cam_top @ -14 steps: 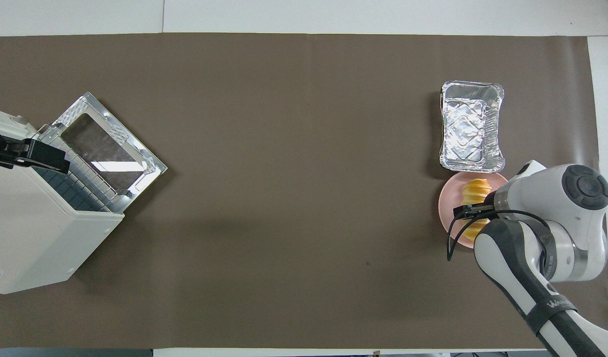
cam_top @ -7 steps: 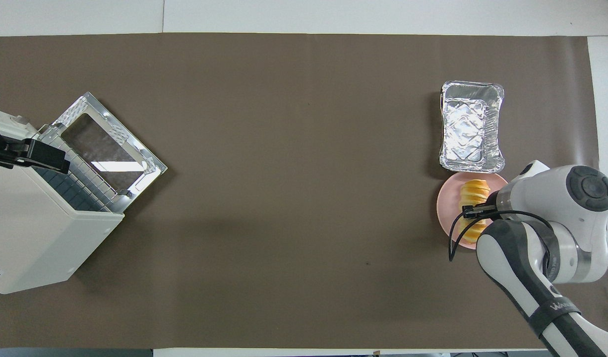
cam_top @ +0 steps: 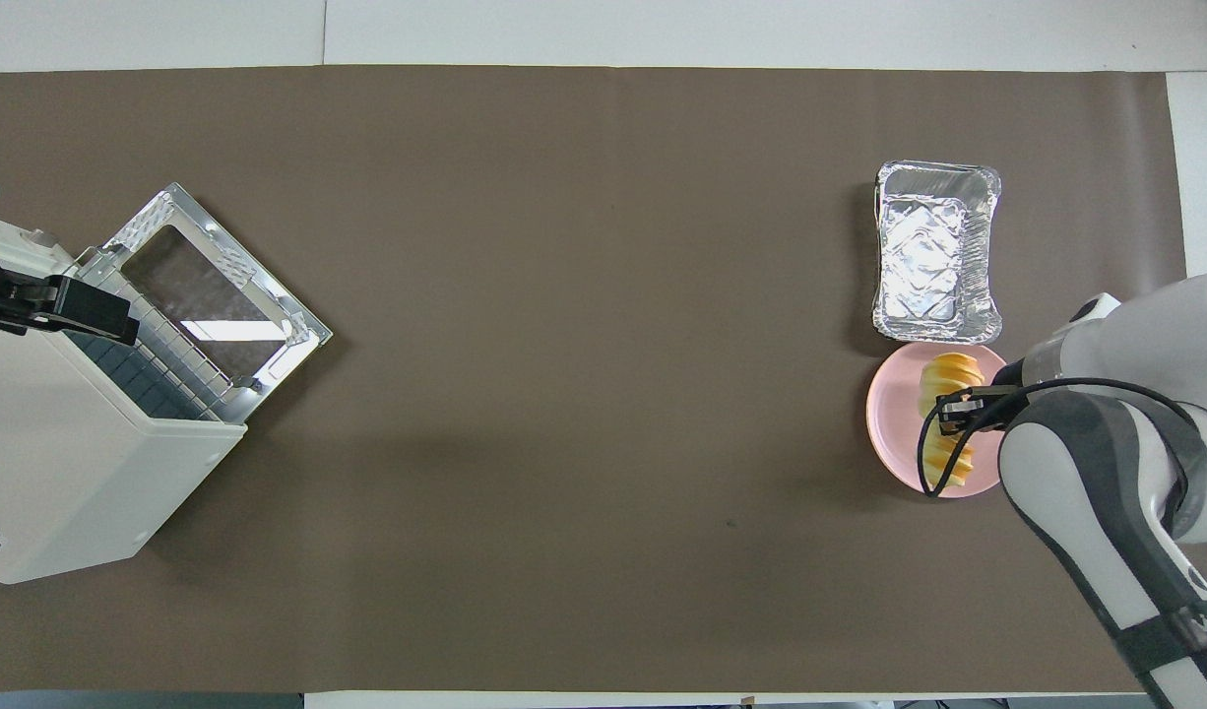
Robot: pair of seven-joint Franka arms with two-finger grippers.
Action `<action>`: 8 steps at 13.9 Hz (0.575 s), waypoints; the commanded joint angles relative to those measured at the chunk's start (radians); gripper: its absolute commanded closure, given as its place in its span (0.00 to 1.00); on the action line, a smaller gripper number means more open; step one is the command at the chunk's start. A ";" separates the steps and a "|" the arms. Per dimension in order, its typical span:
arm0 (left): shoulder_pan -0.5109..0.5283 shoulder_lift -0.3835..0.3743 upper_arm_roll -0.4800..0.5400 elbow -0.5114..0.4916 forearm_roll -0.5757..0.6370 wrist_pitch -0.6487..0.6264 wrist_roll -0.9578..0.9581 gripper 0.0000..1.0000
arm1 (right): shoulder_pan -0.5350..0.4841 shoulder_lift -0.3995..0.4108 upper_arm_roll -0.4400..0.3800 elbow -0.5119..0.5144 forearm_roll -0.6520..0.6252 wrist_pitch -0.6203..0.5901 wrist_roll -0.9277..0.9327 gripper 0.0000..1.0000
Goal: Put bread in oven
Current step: 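Reach the right gripper down and grasp the yellow bread roll, then lift the bread with the right gripper and lower it into the foil tray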
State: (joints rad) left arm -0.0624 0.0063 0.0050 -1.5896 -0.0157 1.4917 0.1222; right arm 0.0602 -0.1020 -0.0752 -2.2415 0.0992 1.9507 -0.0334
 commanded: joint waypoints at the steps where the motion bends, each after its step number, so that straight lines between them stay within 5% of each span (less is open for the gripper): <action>1: 0.013 -0.026 -0.011 -0.030 0.007 0.016 0.014 0.00 | -0.002 -0.011 0.003 0.121 0.005 -0.122 0.017 0.93; 8: 0.013 -0.026 -0.011 -0.029 0.007 0.016 0.014 0.00 | -0.029 0.195 -0.005 0.374 -0.006 -0.032 -0.071 0.92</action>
State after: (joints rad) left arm -0.0624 0.0063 0.0050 -1.5896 -0.0157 1.4917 0.1222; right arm 0.0577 -0.0277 -0.0803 -1.9859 0.0952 1.9131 -0.0469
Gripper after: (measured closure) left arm 0.000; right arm 0.916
